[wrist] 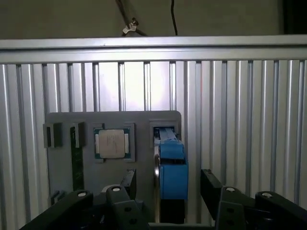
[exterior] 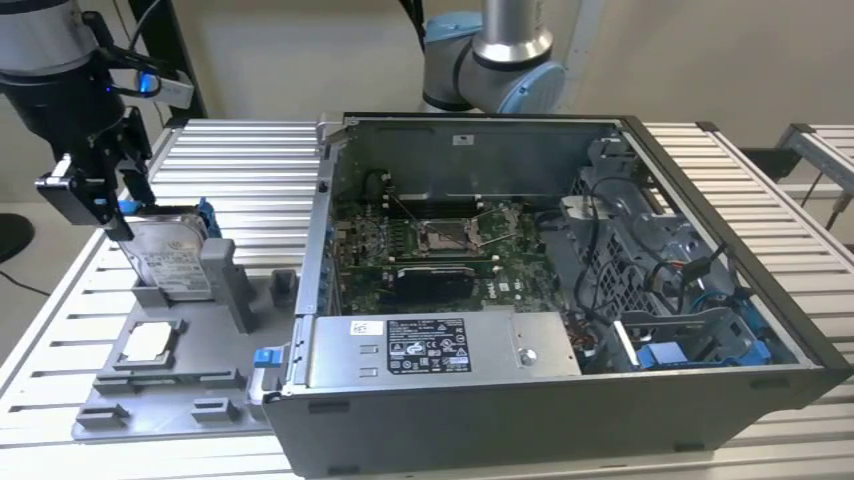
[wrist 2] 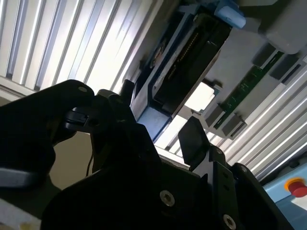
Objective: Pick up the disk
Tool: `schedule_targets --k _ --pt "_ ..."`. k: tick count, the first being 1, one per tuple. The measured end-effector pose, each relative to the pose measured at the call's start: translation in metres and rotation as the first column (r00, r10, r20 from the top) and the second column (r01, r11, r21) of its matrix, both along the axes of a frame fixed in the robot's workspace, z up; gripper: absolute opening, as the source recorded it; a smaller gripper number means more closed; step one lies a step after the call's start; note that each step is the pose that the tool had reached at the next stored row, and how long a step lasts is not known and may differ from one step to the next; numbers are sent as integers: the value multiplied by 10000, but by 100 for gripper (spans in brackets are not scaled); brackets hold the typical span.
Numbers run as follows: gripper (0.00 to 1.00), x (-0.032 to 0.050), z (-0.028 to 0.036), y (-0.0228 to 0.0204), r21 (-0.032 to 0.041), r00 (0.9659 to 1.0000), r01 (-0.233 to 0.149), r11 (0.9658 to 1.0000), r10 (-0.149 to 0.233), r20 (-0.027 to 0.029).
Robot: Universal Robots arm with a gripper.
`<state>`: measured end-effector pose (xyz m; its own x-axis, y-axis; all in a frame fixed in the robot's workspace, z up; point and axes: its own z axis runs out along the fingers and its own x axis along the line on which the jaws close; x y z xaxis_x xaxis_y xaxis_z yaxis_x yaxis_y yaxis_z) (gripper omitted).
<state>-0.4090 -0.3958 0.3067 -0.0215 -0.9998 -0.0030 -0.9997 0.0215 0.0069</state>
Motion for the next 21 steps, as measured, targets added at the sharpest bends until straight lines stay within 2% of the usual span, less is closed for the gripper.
schedule_targets --k 15,21 --pt "100 10 -273 -1 9 9996 -298 9996 298 1" --pt "100 10 -345 -1 109 9994 -341 9994 341 4"
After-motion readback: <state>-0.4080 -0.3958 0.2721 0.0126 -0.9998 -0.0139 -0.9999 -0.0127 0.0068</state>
